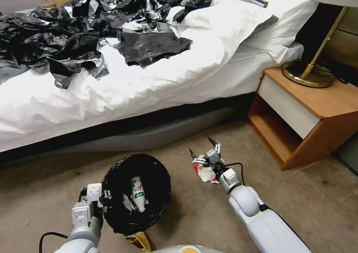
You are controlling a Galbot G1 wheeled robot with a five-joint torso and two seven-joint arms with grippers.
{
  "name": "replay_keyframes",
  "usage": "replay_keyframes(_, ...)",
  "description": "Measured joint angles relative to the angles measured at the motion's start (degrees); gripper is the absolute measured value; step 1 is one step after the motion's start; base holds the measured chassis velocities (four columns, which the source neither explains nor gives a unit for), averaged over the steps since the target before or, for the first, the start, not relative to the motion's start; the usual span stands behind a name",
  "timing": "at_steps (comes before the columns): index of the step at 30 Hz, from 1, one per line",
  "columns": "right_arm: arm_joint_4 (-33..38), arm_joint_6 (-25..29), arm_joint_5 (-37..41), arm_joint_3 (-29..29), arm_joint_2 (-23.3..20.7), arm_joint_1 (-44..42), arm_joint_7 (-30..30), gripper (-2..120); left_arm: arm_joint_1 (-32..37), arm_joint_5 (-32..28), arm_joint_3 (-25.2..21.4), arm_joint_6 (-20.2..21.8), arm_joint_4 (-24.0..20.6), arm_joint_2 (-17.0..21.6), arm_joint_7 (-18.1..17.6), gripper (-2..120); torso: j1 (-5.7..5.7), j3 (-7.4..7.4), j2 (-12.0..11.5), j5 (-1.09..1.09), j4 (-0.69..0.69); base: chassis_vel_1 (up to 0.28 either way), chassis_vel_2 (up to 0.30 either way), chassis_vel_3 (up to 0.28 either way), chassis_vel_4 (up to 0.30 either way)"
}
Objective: Pick up the trash bin, then pick up the garbage from the floor and place it into the trash bin.
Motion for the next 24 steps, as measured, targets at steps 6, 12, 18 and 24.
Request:
replay_keyframes(6,-8.1,0.7,-3.1,-1.1,1.3,3.1,-1.8,100,0.1,0.2,0.3,0.0,0.0,-0.1,0.0,0,0.0,0.0,0.0,0.0,0.0,0.0,0.0,0.0,0.0)
replay_keyframes(12,-17.0,2.2,-6.6,0.4,3.3,4.7,-3.8,100,0.5,0.3,0.3,-0.3,0.3,-0.1,-0.1,0,0.0,0.0,0.0,0.0,-0.01,0.0,0.0,0.0,0.0)
replay_keyframes(18,-20.6,2.2,-6.6,1.8,3.8,5.0,-5.3,100,0.4,0.3,0.3,-0.4,0.6,-0.1,-0.1,0,0.0,0.0,0.0,0.0,-0.01,0.0,0.0,0.0,0.0)
replay_keyframes(24,-24.6,2.8,-6.8,3.9,4.2,5.2,-6.2,100,0.2,0.5,0.6,-0.4,0.9,-0.1,-0.1,0,0.0,0.0,0.0,0.0,0.0,0.0,0.0,0.0,0.0)
